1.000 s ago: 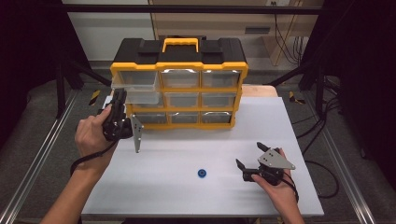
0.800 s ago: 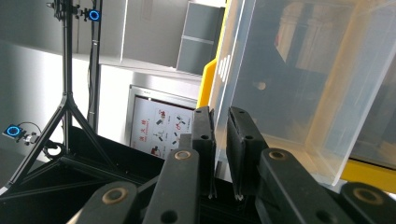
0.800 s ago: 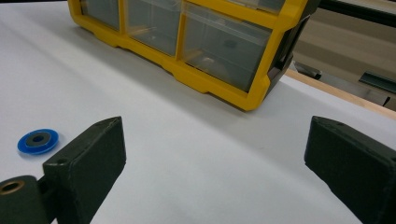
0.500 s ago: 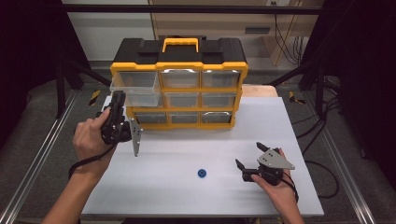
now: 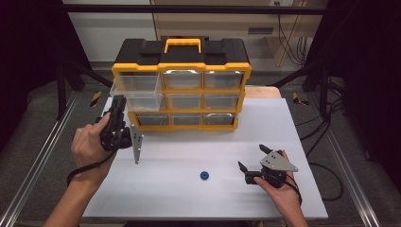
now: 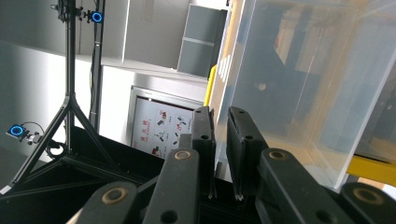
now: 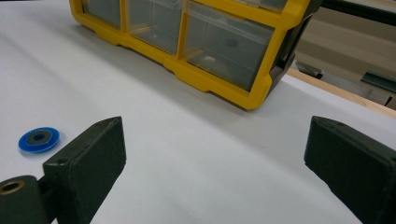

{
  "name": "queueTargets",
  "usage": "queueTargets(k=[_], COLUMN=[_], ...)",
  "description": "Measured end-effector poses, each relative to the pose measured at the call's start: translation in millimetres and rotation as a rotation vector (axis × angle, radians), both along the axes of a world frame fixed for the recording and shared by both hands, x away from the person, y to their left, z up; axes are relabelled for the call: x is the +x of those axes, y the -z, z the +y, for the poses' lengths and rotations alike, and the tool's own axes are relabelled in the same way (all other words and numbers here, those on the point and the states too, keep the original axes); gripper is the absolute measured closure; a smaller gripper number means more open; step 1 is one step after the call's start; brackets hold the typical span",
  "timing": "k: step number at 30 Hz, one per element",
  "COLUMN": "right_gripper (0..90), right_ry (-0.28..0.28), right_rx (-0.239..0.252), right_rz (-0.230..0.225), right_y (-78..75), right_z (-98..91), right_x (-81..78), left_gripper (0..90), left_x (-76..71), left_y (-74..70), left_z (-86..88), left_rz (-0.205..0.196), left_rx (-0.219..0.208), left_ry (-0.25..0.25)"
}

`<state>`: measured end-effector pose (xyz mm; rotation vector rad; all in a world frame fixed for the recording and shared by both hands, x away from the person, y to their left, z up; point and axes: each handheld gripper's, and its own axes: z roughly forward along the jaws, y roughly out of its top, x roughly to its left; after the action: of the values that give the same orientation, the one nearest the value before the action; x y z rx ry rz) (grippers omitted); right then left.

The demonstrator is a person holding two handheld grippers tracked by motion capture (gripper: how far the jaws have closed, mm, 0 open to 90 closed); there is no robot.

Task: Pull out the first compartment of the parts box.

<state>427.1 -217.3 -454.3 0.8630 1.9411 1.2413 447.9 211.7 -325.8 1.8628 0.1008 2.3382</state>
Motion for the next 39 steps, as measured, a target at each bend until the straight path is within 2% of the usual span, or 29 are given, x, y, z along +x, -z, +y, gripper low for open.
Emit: queueTargets(k=[14, 22, 32, 37, 39], right_gripper=[5.9, 5.9, 6.0, 5.9, 5.8], right_ry=[-0.004, -0.005, -0.006, -0.009, -0.011], right_rx=[-0.003, -0.006, -0.003, -0.005, -0.007], right_rz=[0.006, 0.008, 0.006, 0.007, 0.011], right_y=[0.7, 0.8, 0.4, 0.6, 0.8], right_z=[1.3, 1.7, 1.1, 1.4, 2.3], right_x=[-0.1, -0.1, -0.3, -0.3, -0.5], left_gripper=[80.2, 79.3, 79.3, 76.3, 67.2], left_x=[-7.4, -7.0, -4.0, -6.1, -8.3], left_y=[4.0, 2.7, 0.3, 2.6, 4.0], left_z=[-1.5, -3.3, -6.7, -4.0, -1.5], left_rz=[0.010, 0.017, 0.011, 0.025, 0.028], left_rx=[-0.010, -0.030, -0.025, -0.072, -0.127], left_ry=[0.005, 0.012, 0.014, 0.029, 0.031])
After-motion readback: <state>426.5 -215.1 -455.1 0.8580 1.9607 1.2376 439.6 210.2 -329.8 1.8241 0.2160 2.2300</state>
